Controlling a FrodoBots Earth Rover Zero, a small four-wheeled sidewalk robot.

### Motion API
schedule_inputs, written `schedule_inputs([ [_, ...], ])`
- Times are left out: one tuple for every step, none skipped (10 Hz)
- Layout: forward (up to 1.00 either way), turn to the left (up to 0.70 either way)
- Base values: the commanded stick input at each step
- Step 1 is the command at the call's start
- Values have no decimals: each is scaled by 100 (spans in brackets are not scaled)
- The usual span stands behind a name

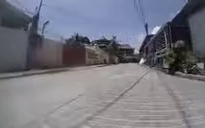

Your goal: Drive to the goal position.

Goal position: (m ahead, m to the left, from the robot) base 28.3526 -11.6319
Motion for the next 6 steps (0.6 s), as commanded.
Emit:
schedule_inputs([
  [85, -28],
  [85, 0],
  [85, 0],
  [85, 0],
  [85, 0],
  [85, 0],
])
